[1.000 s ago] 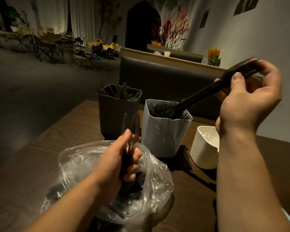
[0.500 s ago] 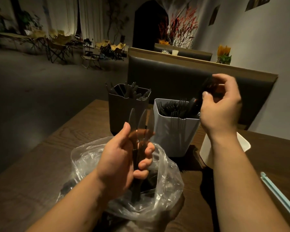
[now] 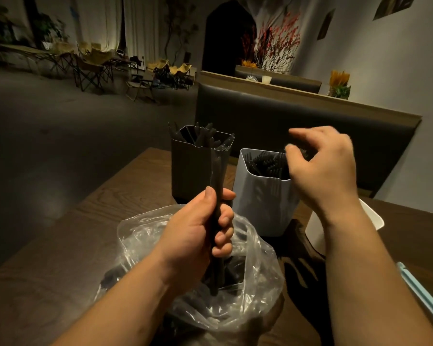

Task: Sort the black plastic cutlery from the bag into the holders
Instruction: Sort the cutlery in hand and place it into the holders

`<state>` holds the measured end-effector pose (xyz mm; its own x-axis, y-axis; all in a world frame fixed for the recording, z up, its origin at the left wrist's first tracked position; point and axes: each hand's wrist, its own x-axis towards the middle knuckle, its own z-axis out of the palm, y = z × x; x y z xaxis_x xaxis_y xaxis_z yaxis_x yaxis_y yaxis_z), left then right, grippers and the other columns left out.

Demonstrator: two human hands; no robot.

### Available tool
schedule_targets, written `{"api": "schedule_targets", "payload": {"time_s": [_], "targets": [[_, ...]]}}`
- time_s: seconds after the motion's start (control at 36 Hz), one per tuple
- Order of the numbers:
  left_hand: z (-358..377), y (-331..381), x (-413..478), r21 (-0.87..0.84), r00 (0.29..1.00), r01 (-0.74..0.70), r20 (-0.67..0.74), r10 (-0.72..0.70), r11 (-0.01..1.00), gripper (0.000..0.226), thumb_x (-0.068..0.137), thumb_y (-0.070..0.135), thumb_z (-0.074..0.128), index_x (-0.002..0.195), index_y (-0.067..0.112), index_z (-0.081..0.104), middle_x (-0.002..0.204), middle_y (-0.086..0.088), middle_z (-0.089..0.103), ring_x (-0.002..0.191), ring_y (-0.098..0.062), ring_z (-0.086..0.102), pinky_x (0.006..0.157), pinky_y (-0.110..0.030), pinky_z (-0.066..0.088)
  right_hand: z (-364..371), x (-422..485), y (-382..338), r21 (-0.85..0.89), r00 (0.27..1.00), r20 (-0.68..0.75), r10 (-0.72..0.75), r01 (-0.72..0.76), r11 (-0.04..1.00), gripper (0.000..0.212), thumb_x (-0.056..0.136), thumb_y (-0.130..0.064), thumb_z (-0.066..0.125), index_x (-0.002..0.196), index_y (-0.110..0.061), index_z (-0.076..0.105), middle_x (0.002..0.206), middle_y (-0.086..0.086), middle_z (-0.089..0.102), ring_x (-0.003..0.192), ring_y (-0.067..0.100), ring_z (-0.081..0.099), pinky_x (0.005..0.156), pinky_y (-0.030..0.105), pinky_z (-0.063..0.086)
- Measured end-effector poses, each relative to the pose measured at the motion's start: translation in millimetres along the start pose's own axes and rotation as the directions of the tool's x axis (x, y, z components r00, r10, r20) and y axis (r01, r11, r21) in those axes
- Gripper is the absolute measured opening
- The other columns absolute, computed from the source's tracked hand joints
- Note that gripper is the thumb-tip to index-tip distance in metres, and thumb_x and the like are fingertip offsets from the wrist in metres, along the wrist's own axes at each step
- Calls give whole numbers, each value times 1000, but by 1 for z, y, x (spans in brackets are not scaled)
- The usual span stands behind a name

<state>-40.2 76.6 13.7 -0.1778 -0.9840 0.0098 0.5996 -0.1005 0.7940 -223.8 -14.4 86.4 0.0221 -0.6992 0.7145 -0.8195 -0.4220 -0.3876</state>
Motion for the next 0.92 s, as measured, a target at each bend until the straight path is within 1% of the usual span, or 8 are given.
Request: {"api": "schedule_targets", "payload": {"time_s": [0.06,0.11,0.19,0.33,0.56,0.67,0.78,0.92], "targets": [[0,1,-1,5,1000,4,21,-4,1000,41,91,43,47,113,9,56,69,-2,44,53,-12,31,43,-21,26,-2,-4,-24,238,999,36,-14,5,971,16,94,-26,64,107,-26,73,100,-8,70,97,6,64,85,27,55],[0,2,-2,14,999,3,40,-4,1000,41,91,43,48,112,9,55,69,-1,44,52,-11,31,42,-21,25,0,-12,-48,406,972,234,-25,-74,911,6,93,-29,67,96,-32,71,89,-16,70,88,-2,66,76,14,54],[0,1,-2,13,998,4,55,-5,1000,38,91,43,49,110,11,57,69,-1,43,52,-10,30,43,-21,21,9,-23,-65,401,888,457,-41,-165,901,15,88,-34,73,103,-31,71,87,-13,71,80,-4,68,66,11,53],[-2,0,0,62,999,-30,16,29,998,30,94,43,49,100,17,64,70,-2,46,52,-11,33,43,-22,25,17,-30,-66,467,877,476,63,-314,827,27,86,-20,78,112,-18,70,84,-3,72,64,-1,68,49,8,44],[2,-4,4,226,974,-164,-119,194,960,36,90,39,54,106,8,60,76,-6,62,54,-17,56,47,-26,45,26,-31,-63,441,940,327,99,-244,864,11,83,-25,80,87,-28,70,77,-8,70,74,6,69,63,24,56],[-1,-7,5,372,916,-275,-180,359,887,19,101,27,49,105,13,60,80,-4,68,62,-24,64,53,-31,52,31,-31,-60,484,957,260,129,-245,840,11,84,-23,78,81,-26,68,75,-5,70,72,11,71,66,39,62],[-6,-12,5,583,875,-316,-125,467,748,13,103,25,49,107,24,62,88,2,71,65,-24,67,58,-35,57,33,-36,-66,534,915,392,94,-310,787,12,91,-19,72,79,-16,74,69,5,72,60,22,72,59,49,62],[-8,-10,6,607,834,-361,-130,536,708,21,103,23,50,101,38,66,81,13,69,62,-4,61,56,-22,47,35,-39,-73,565,890,454,-26,-266,781,25,99,-21,60,83,-11,75,71,9,71,66,26,71,62,50,61]]}}
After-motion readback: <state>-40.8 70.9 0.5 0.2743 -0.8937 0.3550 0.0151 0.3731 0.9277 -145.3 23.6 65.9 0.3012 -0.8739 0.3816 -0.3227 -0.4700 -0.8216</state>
